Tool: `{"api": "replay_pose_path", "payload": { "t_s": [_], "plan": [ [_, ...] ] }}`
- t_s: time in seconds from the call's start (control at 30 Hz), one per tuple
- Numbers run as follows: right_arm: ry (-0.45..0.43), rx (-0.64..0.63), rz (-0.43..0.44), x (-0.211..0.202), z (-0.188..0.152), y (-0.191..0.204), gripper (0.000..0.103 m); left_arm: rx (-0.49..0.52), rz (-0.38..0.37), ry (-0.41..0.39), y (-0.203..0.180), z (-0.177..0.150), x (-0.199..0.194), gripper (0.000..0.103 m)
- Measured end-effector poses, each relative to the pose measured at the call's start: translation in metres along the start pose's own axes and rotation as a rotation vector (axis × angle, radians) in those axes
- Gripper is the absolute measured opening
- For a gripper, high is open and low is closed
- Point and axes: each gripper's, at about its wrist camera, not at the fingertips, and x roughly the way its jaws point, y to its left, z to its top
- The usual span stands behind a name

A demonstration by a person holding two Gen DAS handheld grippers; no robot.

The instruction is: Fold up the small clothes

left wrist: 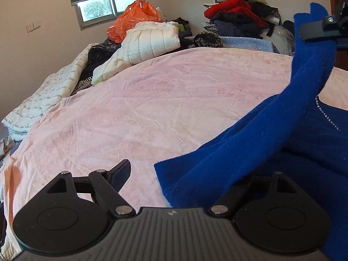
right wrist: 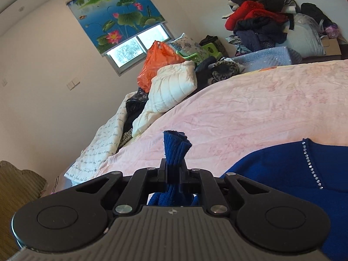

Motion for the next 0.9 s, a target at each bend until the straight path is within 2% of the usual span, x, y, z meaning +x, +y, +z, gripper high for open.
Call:
{"api": "replay_pose_path", "payload": {
  "t_s": [0.37, 0.53, 0.73, 0.9],
  "plan": [
    [-0.115, 0.047, -0.098, -0.04, 0.014, -0.046, 0.013, 0.044, -0.016, 0.033, -0.027, 0.008, 0.011, 0.083],
    [-0.18, 0.078, -0.177, -0.066, 0.013, -0.078, 0.013, 0.069, -0.036, 0.035, -0.033, 0.005, 0.008, 0.083],
    [-0.236, 0.178, -0.263, -0.091, 0.001, -0.128, 0.013, 0.077, -0.103, 0.013, -0.032, -0.003, 0.003, 0.083],
    [-0.283, 0.227, -0.298, -0.11, -0.013, -0.156, 0.013, 0.065, -0.144, -0.012, -0.021, -0.006, -0.003, 0.083]
  ]
}}
